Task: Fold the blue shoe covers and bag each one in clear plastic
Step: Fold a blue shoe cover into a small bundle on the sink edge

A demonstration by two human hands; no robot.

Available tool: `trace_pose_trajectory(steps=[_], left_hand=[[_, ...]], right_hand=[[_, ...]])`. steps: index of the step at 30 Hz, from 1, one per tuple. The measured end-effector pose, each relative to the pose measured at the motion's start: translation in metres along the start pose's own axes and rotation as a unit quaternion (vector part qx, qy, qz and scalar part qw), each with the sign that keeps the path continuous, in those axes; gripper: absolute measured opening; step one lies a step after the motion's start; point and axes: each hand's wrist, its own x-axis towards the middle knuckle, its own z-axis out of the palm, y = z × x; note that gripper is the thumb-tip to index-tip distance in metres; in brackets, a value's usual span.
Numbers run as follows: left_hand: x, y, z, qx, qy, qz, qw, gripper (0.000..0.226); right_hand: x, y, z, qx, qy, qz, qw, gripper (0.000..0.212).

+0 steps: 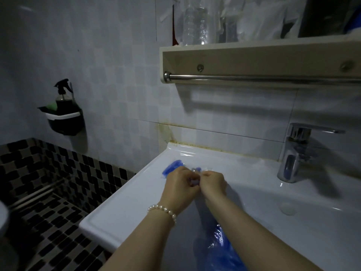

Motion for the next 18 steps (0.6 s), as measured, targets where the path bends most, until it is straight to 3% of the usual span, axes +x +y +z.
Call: trace_pose_trajectory(steps=[3,6,8,11,18], left_hand=[[-0.001,0.0,-0.006,-0.019,0.001,-0.046,0.999,0.008],[0.001,-0.002,-0.01,0.02,0.049,-0.117,0.992,0.033],[0.005,-0.008,-0.012,0.054,0.077,-0.146,0.985,0.028],[0.007,-0.018,-0.013,0.083,0.059,-0.198,0.975,0.02],[0.01,-0.02,-0.011,0.14,0.01,-0.189,0.972,0.01]], right_hand=[[0.003,-0.003,-0.007,-0.079,-0.019,-0.016,0.997,0.02],[0.0,-0.004,-0.012,-0.134,0.0,-0.063,0.989,0.017],[-0.002,-0.002,-0.011,-0.165,0.023,-0.097,0.981,0.018],[-0.005,0.001,-0.004,-0.198,0.053,-0.143,0.968,0.032],[-0.009,0.003,0.011,-0.222,0.011,-0.177,0.959,0.042]])
